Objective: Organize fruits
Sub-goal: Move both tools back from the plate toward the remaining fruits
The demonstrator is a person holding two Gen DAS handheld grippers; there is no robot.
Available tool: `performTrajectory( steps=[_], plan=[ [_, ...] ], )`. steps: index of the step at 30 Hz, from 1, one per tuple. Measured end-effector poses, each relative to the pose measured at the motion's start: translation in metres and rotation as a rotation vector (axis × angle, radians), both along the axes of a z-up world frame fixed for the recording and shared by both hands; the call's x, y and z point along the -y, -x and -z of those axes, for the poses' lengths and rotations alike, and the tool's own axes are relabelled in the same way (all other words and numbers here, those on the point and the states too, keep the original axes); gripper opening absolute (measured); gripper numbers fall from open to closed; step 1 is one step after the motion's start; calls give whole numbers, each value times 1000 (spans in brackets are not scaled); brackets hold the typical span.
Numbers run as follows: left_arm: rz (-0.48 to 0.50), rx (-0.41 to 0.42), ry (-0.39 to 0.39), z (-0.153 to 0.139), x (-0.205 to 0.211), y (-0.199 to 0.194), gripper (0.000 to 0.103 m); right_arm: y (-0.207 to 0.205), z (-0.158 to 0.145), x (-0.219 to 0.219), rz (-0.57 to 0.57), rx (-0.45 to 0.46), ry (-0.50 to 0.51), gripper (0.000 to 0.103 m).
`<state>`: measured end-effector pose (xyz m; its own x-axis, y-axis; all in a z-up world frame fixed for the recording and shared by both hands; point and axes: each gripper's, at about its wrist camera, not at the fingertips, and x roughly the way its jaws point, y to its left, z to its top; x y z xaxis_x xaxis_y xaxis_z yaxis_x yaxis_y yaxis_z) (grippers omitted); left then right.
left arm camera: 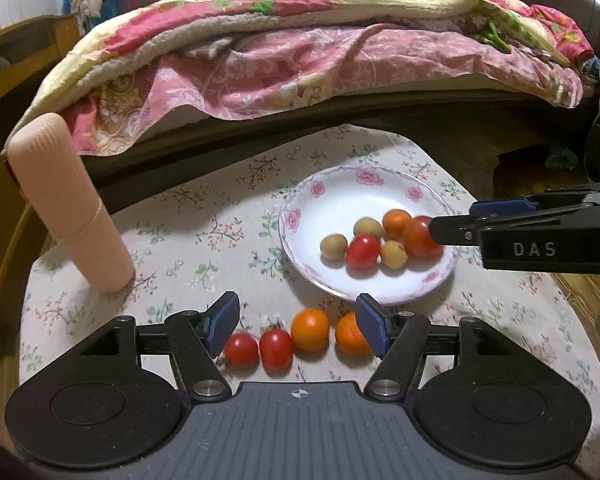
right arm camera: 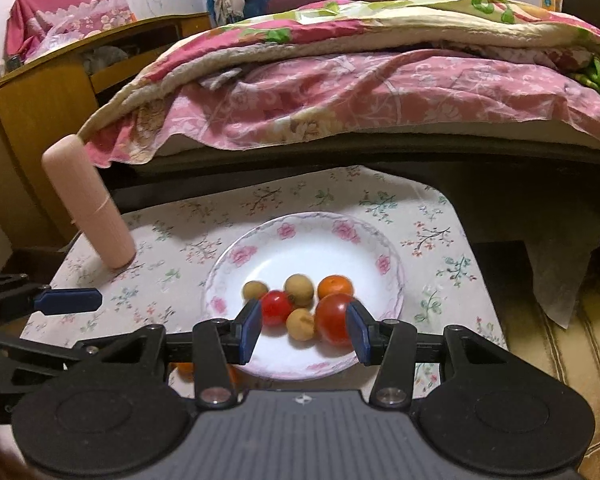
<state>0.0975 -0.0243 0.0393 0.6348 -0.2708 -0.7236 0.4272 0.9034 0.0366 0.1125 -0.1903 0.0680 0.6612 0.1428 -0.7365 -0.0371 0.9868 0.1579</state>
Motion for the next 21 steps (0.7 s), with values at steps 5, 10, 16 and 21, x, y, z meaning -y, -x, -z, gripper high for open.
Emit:
performTrajectory(
  steps=[5,10,16,21],
  plan=[
    [-10,-17,-8,2,-9,15,73,16,2,-16,-40,-20,1,48],
    [-27,-45,-14,10,-21,27,73,30,12,-30,-68,-62,0,48],
    [-29,-74,-12,19,-29,41,74,44,21,-37,-81,-94,-8,48],
    [-22,-95,-18,27,-30,41,75,45,30,-44,-103,-111,13,48]
  ],
)
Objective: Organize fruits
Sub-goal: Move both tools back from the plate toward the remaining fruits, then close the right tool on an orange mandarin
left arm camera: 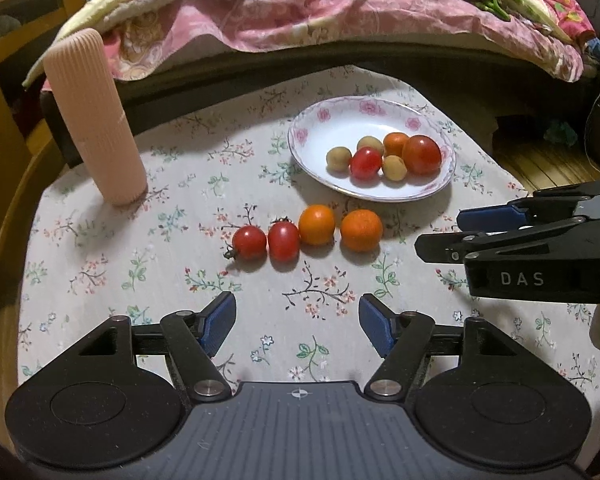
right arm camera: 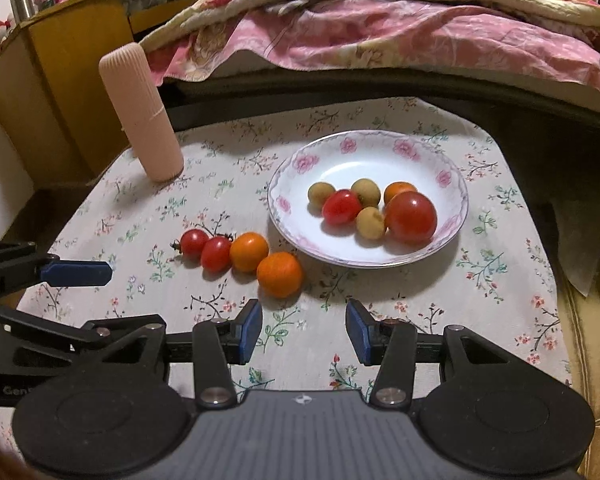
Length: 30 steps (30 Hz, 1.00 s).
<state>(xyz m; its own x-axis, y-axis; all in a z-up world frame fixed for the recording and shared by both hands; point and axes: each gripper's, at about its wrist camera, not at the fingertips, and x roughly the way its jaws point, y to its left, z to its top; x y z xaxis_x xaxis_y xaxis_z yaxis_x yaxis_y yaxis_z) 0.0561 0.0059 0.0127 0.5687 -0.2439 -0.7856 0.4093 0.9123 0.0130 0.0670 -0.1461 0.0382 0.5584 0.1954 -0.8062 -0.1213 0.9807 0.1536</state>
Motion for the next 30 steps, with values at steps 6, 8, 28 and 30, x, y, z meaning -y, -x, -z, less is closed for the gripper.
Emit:
performTrajectory(
  steps=[6,8,28,30],
  plan=[
    [2,-17,15,3,-1,-6,75,-11,14,-4,-11,-15,2,48],
    [8,-25,14,6,0,-7,75,-16,19,-5,-14,-18,-2,48],
    [19,-46,8,24,-5,-23,76,-49,48,-21,-46,-30,-21,41],
    [18,-30,2,26,-6,-27,76,-48,46,-20,-51,-38,-35,38]
  ],
)
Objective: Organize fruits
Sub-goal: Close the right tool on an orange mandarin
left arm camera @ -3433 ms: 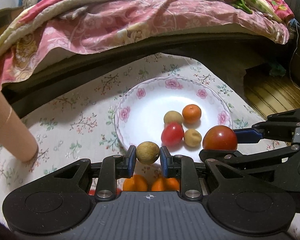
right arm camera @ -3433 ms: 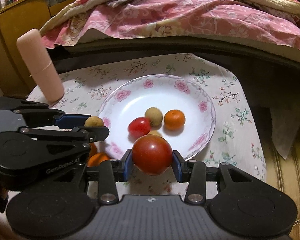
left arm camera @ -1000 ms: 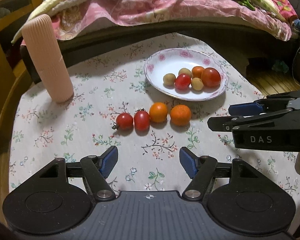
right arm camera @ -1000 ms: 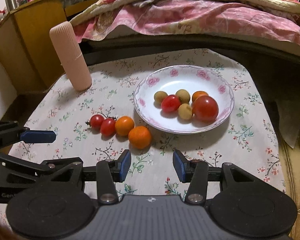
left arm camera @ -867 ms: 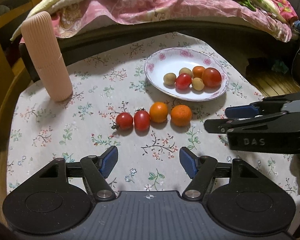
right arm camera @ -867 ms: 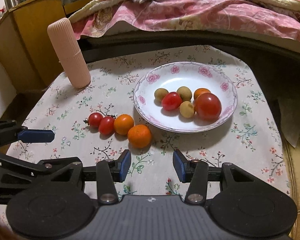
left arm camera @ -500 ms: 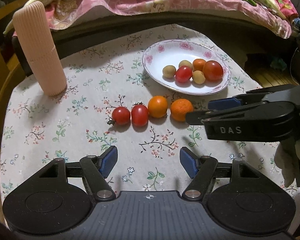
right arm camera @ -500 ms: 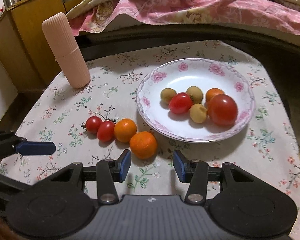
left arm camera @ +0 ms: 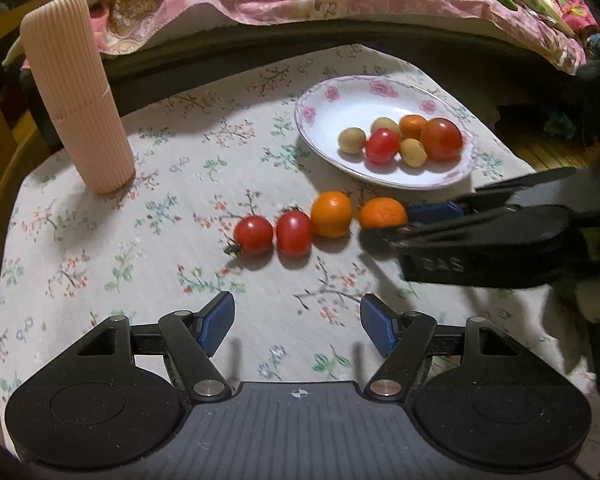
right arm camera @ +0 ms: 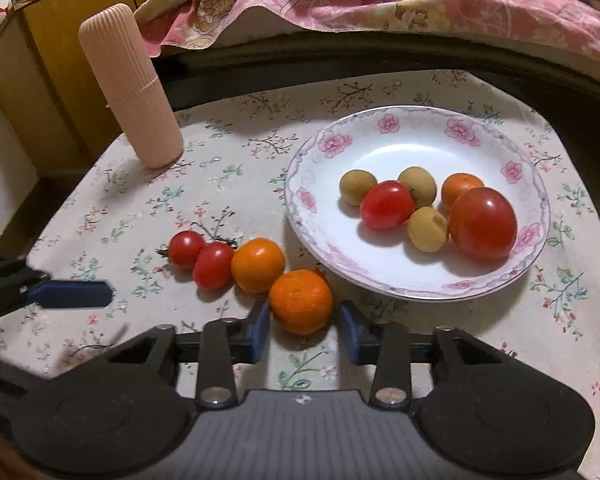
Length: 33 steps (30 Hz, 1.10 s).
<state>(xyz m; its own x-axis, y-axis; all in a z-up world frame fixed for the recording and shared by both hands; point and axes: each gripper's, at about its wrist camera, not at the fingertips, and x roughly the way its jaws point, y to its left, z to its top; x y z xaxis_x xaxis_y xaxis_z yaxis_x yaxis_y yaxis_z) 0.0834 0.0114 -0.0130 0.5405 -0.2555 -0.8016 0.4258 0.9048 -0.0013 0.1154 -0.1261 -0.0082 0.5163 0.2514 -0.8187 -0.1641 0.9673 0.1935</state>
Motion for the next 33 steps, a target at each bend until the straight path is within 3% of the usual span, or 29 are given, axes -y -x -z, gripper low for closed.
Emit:
performTrajectory(
  steps=[17,28,33],
  plan=[
    [57,44,36,-3,14,-11,74,19,-4,23,32,-44,-35,37],
    [44,57,59,-8,9,-20,73,23,-5,29,35,-61,-49,37],
    [87,61,52,-6,20,-19,73,23,-5,28,36,-60,-46,37]
  ],
)
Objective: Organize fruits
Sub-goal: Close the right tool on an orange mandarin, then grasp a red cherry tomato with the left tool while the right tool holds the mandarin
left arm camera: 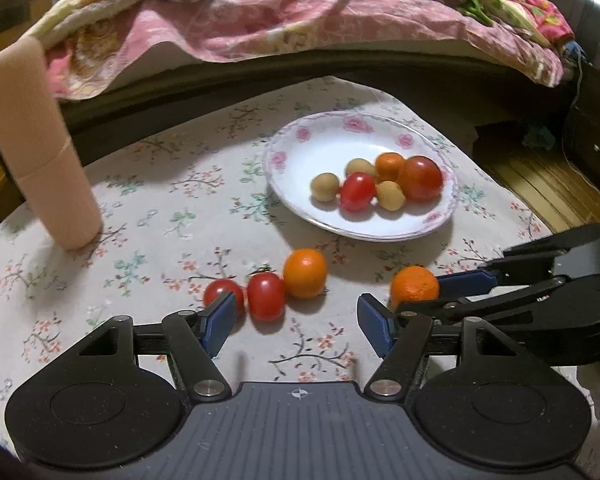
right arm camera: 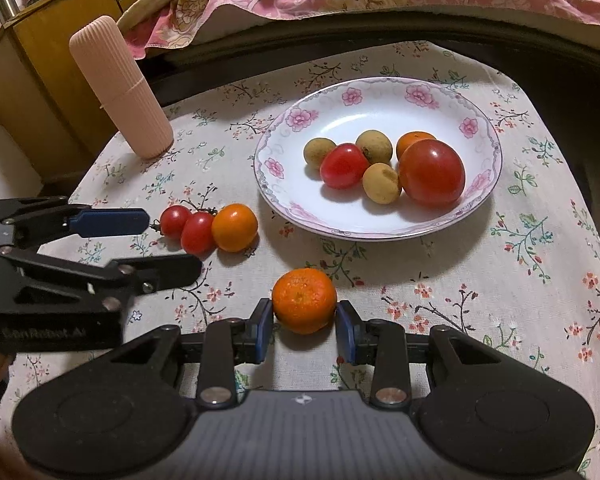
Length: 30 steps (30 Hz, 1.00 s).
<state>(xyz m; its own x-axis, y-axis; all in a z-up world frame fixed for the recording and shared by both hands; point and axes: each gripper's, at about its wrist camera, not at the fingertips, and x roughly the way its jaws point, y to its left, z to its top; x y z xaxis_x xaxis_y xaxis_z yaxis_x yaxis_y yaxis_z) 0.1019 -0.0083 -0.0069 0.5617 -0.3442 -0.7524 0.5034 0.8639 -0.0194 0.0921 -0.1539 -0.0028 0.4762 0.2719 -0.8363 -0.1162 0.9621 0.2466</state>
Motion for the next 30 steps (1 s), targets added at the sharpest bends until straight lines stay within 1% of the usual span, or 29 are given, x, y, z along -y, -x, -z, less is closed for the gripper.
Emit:
performTrajectory(
  steps=[3,5,7,11,14,17,19,21,25,27,30],
  plan=[
    [11,13,-21,1,1,1,73,0,0,0,-1,-2,-4,37],
    [5,5,-17,3,-2,-1,73,0,0,1,-1,-3,-7,37],
    [1,24,-37,2,-5,-4,73,0,0,1,-1,-4,-8,37],
    [-21,28,-47,0,-16,-14,73,1,0,2,2,-6,-14,37],
    [-38,44,-78,1,-25,-20,73,1,0,2,3,-7,-17,37],
    [-74,35,-78,4,-38,-29,73,1,1,2,1,-6,-17,37],
    [-86,31,-94,7,-43,-33,73,0,1,2,0,-5,-15,37],
    [-74,18,-113,14,-42,-34,73,1,1,2,-1,-4,-13,37],
    [2,14,-181,30,-27,-30,73,1,1,2,-4,-2,-10,37],
    [23,31,-186,31,-21,-29,74,1,1,1,-5,0,-8,37],
    [34,30,-174,32,-20,-34,75,1,1,1,-7,2,-5,37]
  ],
)
